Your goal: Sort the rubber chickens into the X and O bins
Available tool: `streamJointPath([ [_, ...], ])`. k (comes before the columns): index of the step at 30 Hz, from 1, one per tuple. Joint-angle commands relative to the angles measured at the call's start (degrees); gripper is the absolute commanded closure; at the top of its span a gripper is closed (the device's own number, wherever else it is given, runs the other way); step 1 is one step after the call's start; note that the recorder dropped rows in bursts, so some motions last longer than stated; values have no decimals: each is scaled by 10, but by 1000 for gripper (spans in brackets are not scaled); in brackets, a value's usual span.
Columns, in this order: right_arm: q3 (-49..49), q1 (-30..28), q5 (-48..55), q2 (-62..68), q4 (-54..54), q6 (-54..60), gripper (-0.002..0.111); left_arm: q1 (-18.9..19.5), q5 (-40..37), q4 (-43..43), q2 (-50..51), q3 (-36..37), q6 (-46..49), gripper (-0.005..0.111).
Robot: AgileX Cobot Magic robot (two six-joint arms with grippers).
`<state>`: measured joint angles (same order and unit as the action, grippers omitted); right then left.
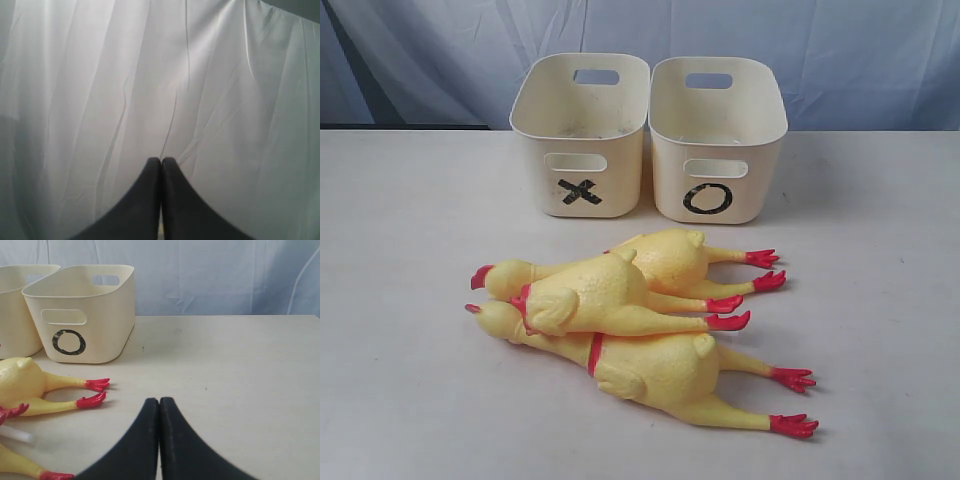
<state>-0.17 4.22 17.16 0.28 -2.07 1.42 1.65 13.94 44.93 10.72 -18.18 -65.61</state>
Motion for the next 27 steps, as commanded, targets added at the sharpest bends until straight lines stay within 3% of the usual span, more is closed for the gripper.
streamJointPath([
  [1,2,-2,-5,-3,0,0,108,0,54,166,86,-52,-117,106],
  [10,2,-2,-5,-3,0,0,108,0,167,550,289,-174,-449,106],
  [16,2,-2,-5,-3,0,0,108,0,219,550,365,-223,-463,106],
  [23,2,-2,-5,-3,0,0,108,0,217,550,383,-241,-461,106],
  [27,2,-2,-5,-3,0,0,108,0,202,550,383,-241,-402,106],
])
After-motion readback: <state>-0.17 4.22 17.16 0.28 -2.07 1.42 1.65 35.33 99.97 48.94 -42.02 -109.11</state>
